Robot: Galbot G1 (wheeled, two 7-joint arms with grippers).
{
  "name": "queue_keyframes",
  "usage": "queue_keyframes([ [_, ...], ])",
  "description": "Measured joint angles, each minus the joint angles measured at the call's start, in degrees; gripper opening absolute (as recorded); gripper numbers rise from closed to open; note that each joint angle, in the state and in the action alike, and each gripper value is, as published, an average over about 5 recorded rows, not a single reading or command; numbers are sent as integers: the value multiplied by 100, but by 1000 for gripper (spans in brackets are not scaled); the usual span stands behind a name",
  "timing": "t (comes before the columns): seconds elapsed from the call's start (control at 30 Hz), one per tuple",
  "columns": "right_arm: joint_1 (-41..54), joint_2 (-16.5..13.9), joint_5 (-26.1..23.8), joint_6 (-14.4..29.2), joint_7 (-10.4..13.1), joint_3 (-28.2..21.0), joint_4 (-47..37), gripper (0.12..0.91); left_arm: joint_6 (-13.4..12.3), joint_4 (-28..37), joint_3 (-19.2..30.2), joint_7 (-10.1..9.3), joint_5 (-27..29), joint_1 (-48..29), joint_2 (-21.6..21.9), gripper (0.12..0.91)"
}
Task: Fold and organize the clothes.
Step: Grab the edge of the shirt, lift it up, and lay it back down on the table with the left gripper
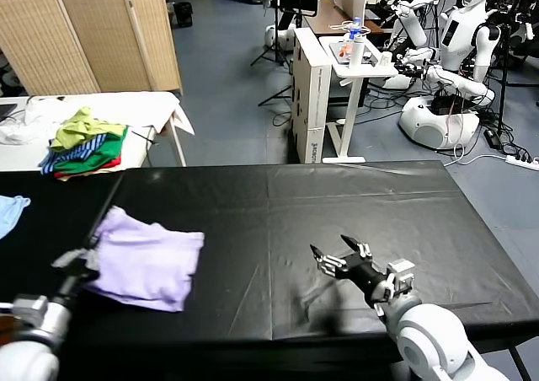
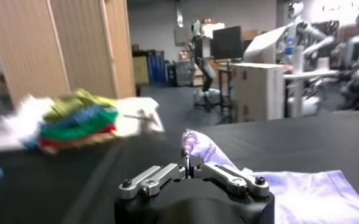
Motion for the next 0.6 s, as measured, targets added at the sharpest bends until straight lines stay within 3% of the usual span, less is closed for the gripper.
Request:
queue_keyframes([
  [0.13,-65,60,-34,1,-13,-13,2,907,147,-226,-285,-96,60,74,242,167],
  [0.27,-140,87,-74,3,-17,11,28,907,421,-601,-28,-317,7,60,58,167],
  [0.43,-218,90,-131,5,-16,37,71,907,790,-1122,1038,-705,-242,-15,-615,167],
  [0.6,-232,97,-178,-3,-17,-6,59,907,888,-1229,2347,-860,-179,-129,-1458,167],
])
